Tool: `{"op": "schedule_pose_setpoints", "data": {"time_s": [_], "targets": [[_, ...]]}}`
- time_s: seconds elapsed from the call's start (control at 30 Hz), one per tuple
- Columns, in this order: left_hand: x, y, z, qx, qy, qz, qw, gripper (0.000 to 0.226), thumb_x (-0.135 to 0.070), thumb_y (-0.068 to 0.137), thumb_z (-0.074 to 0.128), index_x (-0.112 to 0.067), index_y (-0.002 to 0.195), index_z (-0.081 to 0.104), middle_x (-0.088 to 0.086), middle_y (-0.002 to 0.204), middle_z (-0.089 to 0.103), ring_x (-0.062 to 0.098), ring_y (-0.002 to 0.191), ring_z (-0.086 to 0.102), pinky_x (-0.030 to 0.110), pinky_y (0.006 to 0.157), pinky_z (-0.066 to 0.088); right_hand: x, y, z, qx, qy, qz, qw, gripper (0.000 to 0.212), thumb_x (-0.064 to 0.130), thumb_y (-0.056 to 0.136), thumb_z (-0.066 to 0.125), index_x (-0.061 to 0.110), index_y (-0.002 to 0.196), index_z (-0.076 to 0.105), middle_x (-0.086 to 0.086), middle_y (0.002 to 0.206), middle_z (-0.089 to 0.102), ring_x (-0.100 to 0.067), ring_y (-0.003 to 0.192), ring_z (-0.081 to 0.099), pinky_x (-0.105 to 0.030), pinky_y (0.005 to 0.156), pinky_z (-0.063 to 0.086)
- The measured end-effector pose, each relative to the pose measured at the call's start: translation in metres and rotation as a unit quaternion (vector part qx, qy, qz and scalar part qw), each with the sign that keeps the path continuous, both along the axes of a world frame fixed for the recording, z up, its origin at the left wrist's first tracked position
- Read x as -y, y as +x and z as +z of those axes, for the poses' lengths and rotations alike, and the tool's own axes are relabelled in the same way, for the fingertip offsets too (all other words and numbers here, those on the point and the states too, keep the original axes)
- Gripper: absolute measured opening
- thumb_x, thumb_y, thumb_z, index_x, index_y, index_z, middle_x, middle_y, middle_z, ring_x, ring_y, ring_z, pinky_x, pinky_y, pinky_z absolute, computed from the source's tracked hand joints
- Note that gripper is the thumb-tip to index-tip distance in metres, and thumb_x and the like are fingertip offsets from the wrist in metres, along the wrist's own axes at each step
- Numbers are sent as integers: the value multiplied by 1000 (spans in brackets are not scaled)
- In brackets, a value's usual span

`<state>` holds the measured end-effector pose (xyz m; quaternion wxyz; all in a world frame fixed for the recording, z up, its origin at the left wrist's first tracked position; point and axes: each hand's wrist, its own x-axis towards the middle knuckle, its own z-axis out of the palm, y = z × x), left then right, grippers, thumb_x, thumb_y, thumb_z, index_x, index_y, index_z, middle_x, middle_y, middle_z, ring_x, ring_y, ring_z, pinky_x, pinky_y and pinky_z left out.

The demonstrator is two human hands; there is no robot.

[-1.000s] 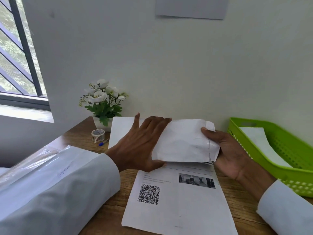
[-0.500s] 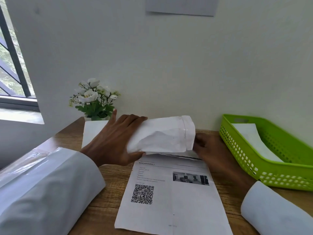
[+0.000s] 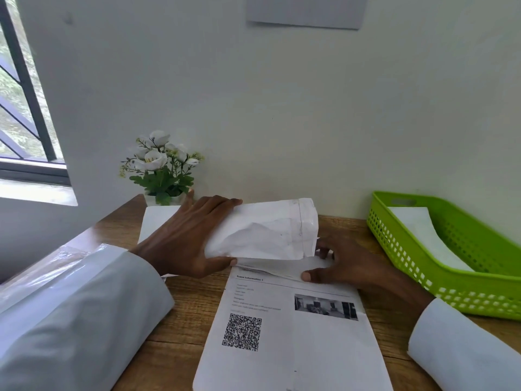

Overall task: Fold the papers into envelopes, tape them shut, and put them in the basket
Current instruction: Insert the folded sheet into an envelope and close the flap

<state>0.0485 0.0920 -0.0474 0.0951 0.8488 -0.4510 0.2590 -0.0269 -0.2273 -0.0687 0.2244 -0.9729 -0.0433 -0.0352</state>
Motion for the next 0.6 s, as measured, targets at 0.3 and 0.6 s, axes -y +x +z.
{"op": "schedule_pose_setpoints", "data": {"time_s": [0.3,0.6], "targets": [[-4,3,-2,-19,-3,-7,1000,94,-76,71,56,-21,143,31,-2,134,47,18,120,47,64,110,25,-1,-8,14,-77,136,-50,987,45,29,57,94,21,91,65,2,97,70,-16,89,64,-31,73,53],[-14,5,8,16,-17,11,1000,94,-73,69,58,-17,141,36,2,132,50,21,119,48,61,110,23,5,-15,33,49,402,-92,910,24,5,84,73,13,106,75,-6,95,78,-15,74,69,-24,64,55]]}}
